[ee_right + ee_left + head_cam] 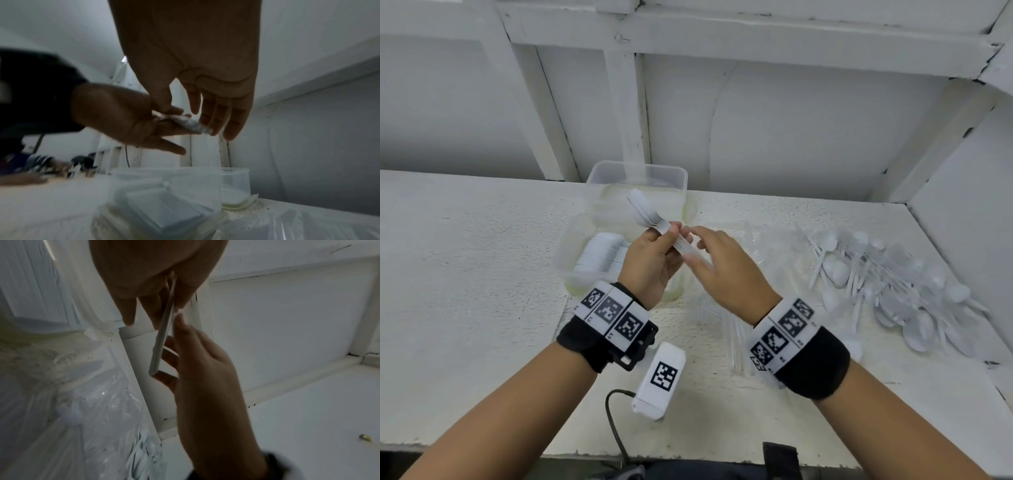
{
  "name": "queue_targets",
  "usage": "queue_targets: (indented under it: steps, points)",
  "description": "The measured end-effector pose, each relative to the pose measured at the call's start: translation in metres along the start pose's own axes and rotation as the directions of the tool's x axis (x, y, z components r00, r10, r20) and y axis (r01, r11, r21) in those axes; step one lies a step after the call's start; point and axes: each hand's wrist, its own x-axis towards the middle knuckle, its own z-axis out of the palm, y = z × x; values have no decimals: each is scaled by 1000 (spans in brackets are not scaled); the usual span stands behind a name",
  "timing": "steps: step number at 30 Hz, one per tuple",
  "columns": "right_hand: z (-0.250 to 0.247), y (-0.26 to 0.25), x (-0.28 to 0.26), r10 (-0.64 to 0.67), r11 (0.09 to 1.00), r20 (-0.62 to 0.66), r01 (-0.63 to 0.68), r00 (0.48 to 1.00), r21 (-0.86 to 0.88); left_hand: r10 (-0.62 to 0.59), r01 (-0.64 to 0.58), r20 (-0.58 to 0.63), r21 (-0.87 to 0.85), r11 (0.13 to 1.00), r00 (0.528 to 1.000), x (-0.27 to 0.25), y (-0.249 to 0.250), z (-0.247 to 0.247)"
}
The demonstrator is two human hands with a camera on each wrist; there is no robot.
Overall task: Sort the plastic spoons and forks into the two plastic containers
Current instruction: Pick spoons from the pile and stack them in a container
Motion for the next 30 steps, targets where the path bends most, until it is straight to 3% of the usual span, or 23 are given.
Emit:
queue_targets:
  steps: [3, 8, 10, 13, 16, 18, 20, 23, 26, 30]
  points:
    - [16, 0, 9, -61, 981, 29, 65, 998, -184, 62, -63, -22, -29, 998, 998, 0, -4, 6]
    - [17, -1, 21, -126, 985, -42, 120, 991, -123, 36, -37, -48, -19, 999, 998, 2, -1, 6]
    - [12, -2, 28, -140, 985, -47, 134, 989, -113, 20, -18, -22, 76, 997, 1000, 3, 8, 0]
    - [4, -2, 42, -116, 989, -13, 115, 993, -98, -23, 14, 21, 371, 929, 1000, 7, 30, -15]
    - [-3, 0, 57, -55, 993, 68, 62, 996, -102, -13, -15, 33, 724, 690, 999, 15, 58, -38]
    - [-5, 2, 66, -2, 993, 132, 18, 991, -114, 53, -124, 112, 912, 390, 992, 25, 75, -57]
    - [-3, 5, 75, 49, 988, 198, -19, 979, -151, 65, -202, 198, 977, 68, 978, 38, 87, -74]
    - [3, 5, 84, 108, 984, 283, -63, 953, -164, -38, -234, 231, 944, -233, 972, 63, 90, -99]
    - [11, 4, 90, 130, 989, 294, -104, 947, -104, -178, -251, 196, 892, -376, 964, 83, 82, -113]
    - [22, 6, 94, 107, 991, 288, -80, 952, -103, -225, -263, 179, 863, -432, 958, 98, 70, -117]
